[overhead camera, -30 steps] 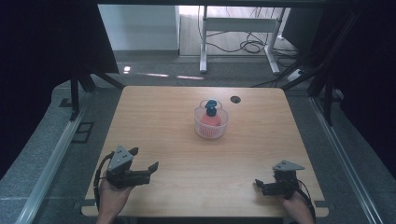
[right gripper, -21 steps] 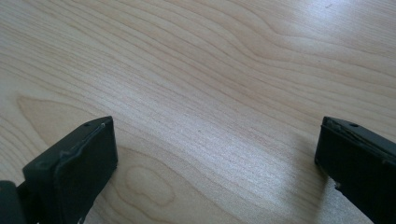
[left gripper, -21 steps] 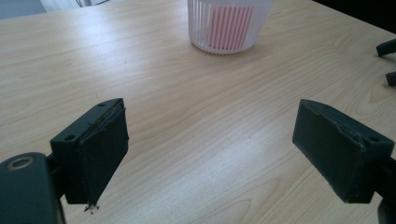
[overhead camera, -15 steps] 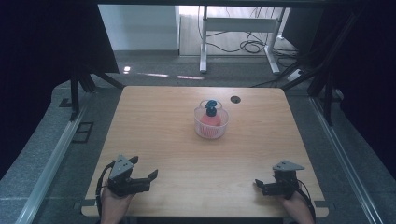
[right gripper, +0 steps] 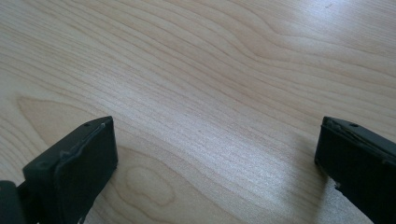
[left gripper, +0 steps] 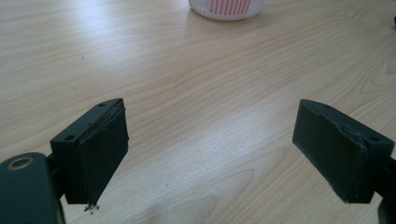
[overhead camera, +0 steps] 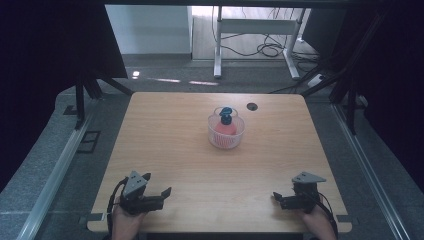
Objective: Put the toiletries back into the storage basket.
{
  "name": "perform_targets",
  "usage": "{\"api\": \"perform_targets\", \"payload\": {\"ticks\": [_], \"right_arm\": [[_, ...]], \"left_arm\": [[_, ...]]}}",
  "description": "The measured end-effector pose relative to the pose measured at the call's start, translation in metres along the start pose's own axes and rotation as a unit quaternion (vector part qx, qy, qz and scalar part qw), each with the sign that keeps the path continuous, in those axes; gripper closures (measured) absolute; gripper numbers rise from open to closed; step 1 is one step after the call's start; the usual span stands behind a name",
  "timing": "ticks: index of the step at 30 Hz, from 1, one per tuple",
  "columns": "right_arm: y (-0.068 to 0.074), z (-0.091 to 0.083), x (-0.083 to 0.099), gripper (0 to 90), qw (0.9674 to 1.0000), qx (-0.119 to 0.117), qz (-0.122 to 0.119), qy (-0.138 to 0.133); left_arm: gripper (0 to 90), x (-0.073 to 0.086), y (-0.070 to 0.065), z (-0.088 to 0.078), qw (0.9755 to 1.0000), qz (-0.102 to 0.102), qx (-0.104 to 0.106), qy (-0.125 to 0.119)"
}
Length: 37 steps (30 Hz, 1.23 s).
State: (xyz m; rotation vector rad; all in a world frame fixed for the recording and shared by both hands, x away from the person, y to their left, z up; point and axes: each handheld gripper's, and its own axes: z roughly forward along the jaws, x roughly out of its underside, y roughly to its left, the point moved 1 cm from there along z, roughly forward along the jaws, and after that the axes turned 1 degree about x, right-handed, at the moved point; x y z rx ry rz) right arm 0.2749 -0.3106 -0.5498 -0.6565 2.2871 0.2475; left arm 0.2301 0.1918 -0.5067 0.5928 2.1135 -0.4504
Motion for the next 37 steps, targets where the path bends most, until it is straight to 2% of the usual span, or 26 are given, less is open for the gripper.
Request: {"api": "perform_targets", "payload": {"ticks": [15, 21, 25, 26, 27, 28, 30, 32, 37], "right_arm": [[0.0, 0.0, 0.0, 0.0, 1.0, 0.0, 0.001, 0.0], [0.0, 0.0, 0.0, 0.0, 1.0, 0.0, 0.001, 0.0], [0.0, 0.0, 0.0, 0.0, 1.0, 0.0, 0.001, 0.0], [0.0, 0.0, 0.0, 0.0, 1.0, 0.0, 0.001, 0.0], [0.0, 0.0, 0.0, 0.0, 1.0, 0.0, 0.001, 0.0], [0.0, 0.0, 0.0, 0.0, 1.0, 0.0, 0.001, 0.0], [0.0, 0.0, 0.0, 0.0, 1.0, 0.0, 0.0, 0.0], [0.0, 0.0, 0.0, 0.0, 1.0, 0.0, 0.0, 0.0], [0.0, 0.0, 0.0, 0.0, 1.0, 0.0, 0.001, 0.0]], "left_arm": [[10.4, 0.014, 0.0, 0.019, 0.9991, -0.003, 0.002, 0.041], [10.3, 0.017, -0.003, 0.025, 0.9981, 0.004, 0.004, 0.061], [10.2, 0.019, -0.005, 0.032, 0.9962, 0.011, 0.006, 0.086], [10.2, 0.019, -0.005, 0.032, 0.9962, 0.011, 0.006, 0.086], [10.1, 0.02, -0.007, 0.036, 0.995, 0.014, 0.008, 0.099], [10.1, 0.02, -0.007, 0.036, 0.995, 0.014, 0.008, 0.099], [10.1, 0.023, -0.011, 0.043, 0.9914, 0.028, -0.003, 0.128], [9.8, 0.023, -0.012, 0.044, 0.9913, 0.034, -0.003, 0.127], [9.7, 0.024, -0.012, 0.045, 0.9921, 0.033, -0.003, 0.121]]}}
